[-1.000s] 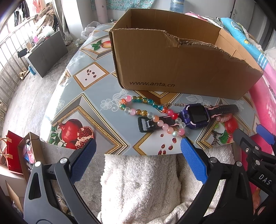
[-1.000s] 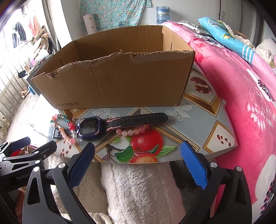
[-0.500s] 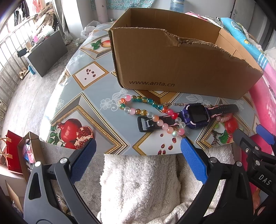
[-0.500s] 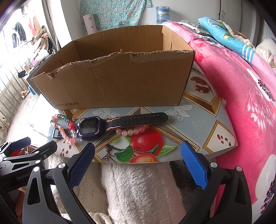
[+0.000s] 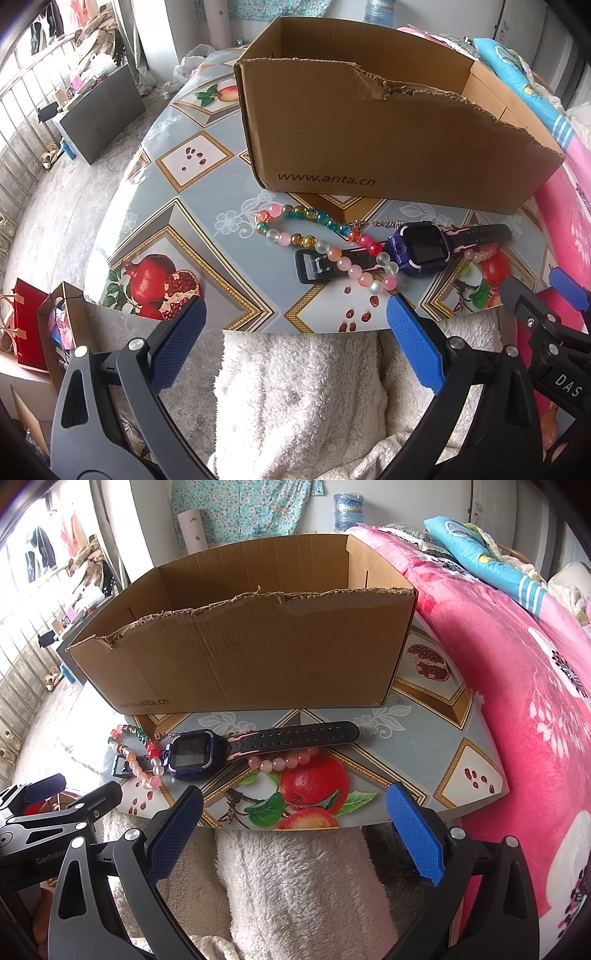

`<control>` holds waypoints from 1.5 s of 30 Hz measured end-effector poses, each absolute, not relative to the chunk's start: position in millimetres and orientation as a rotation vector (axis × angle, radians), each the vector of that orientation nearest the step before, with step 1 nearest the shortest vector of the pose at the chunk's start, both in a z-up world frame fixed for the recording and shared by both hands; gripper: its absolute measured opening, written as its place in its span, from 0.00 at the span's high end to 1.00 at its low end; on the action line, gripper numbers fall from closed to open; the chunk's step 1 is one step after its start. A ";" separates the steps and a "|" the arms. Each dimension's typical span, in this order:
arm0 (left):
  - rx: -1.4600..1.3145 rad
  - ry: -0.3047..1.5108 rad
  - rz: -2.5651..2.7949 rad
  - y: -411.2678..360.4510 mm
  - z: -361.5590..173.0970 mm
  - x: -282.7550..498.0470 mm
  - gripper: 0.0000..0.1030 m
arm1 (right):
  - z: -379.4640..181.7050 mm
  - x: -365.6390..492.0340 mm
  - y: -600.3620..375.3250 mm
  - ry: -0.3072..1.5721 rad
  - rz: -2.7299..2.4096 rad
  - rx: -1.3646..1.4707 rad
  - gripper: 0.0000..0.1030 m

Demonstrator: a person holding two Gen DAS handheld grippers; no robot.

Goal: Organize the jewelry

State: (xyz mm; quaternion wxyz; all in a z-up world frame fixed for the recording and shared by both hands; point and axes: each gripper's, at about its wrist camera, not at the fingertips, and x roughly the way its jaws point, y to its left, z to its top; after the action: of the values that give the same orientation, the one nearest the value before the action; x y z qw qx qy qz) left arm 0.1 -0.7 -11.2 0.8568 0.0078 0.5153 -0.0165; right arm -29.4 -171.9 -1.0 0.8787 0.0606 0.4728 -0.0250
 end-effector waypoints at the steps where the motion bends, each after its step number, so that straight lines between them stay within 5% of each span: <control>1: 0.016 1.083 -0.035 -0.5 -10.5 0.2 0.08 | -1.0 -29.3 -171.9 0.986 -0.052 0.127 0.06; 28: -0.115 0.898 -0.207 49.8 -3.4 -15.5 0.08 | 13.8 -34.0 -180.3 0.868 0.054 0.192 0.07; 45: -0.193 0.868 -0.220 94.8 -7.6 7.6 0.08 | -33.1 -1.6 -138.2 1.104 0.437 0.636 0.57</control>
State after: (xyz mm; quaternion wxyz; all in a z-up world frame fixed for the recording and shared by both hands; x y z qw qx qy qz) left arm 7.6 94.8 -7.6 0.8969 -0.0934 0.4189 -0.1063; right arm -1.6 -138.2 -33.1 0.7815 0.2947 0.5114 0.2024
